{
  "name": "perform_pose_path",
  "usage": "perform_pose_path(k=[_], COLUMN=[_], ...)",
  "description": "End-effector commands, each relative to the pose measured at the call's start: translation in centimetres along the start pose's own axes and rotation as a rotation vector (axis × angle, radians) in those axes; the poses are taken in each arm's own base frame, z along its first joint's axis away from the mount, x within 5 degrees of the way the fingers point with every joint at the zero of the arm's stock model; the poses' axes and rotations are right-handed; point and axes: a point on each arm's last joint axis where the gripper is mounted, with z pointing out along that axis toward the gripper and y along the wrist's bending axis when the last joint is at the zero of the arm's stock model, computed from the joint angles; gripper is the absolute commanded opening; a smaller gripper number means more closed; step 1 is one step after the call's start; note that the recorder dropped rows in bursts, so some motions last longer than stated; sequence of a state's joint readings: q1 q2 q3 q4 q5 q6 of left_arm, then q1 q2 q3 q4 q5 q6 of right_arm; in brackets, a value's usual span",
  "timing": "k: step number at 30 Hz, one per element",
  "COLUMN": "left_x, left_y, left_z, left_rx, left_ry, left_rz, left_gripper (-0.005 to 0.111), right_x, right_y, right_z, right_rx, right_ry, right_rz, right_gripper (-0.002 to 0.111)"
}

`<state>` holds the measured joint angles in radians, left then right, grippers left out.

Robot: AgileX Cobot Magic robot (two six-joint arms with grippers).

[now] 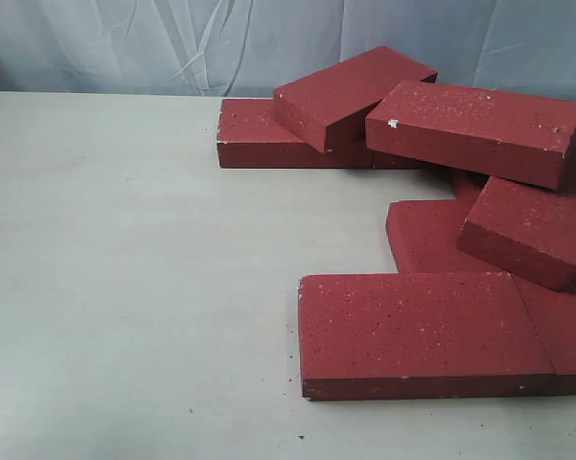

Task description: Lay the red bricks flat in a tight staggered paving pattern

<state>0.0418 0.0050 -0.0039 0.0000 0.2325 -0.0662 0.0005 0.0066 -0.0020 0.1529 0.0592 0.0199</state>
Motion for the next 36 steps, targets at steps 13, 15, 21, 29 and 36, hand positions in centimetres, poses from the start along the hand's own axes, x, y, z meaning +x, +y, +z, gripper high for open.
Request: perform_pose_path(k=[13,15,21,29,36], left_x=[0.1,0.1,0.1,-0.6,-2.7], left_y=[0.0,0.0,0.0,-0.1,0.1], left_z=[0.0,0.0,0.0,0.0,-0.5], left_rx=[0.007,0.007,0.007,0.013,0.056], left_ry=[-0.001,-0.001,-0.001,-0.078,-0.315], left_rz=[-0.007,-0.007,-0.007,-0.021,-0.419], left_gripper=[0.000,0.000,0.000,0.000,0.000], right_x=[-5.1,-6.4,-11.8,-18.3,-21.4], right_y=[0.2,0.5,1.5,2.8,3.5], right_z=[-1.2,-1.2,0.8,7.6,12.9], right_rx=[-0.020,-0.027,-0.026,-0.016,-0.004], right_ry=[-0.447,-0.452,-0.414,-0.309,-0.107], right_rz=[0.093,0.098,0.070,0.027,-0.116], right_gripper=[-0.001,-0.001,-0.001,-0.001,-0.001])
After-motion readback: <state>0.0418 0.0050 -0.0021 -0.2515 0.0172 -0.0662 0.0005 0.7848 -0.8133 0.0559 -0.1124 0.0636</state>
